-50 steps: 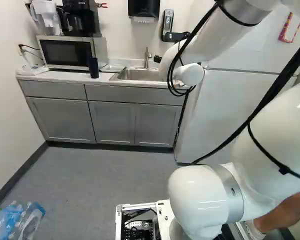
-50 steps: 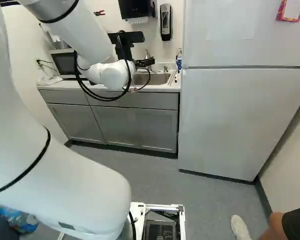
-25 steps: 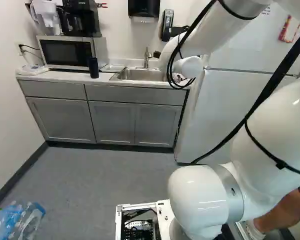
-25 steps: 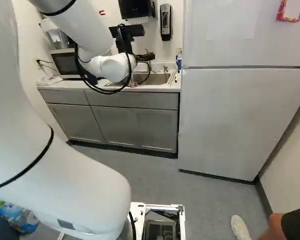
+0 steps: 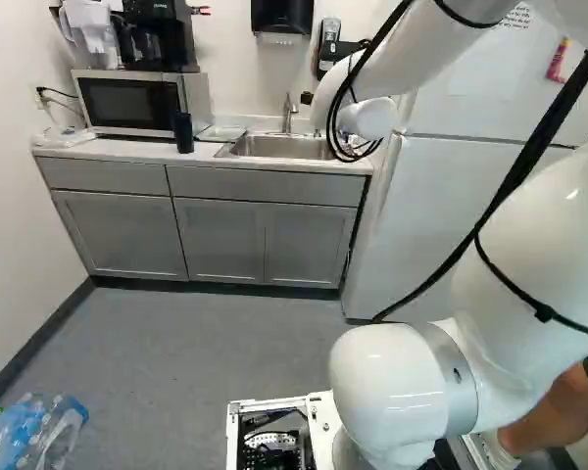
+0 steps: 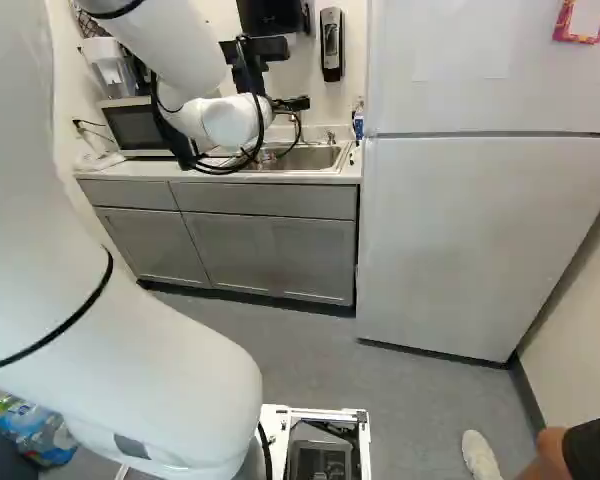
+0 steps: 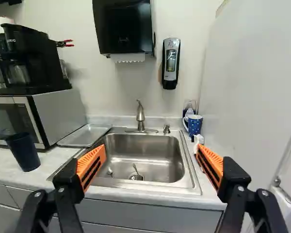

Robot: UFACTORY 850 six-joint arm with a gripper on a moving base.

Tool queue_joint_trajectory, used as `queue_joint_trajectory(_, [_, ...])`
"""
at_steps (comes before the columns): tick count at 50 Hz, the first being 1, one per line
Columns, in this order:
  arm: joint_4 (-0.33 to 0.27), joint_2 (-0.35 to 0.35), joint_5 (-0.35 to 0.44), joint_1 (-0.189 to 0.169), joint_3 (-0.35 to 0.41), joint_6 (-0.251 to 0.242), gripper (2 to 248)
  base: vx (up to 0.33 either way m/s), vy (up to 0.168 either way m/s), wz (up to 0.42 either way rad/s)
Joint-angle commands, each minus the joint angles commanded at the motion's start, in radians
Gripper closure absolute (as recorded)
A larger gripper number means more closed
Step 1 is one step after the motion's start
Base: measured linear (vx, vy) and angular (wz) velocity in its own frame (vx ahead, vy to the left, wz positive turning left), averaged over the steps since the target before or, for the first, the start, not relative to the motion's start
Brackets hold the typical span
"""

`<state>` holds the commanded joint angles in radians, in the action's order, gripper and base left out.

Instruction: Rinse the cup and place it in the tray

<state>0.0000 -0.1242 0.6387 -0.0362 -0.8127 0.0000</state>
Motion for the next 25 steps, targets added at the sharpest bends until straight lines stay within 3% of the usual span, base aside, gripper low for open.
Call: queue_joint_trajectory(25, [0.0, 0.004, -0.063, 0.0, -0.056, 0.0, 3, 0.0, 0.0, 0.0])
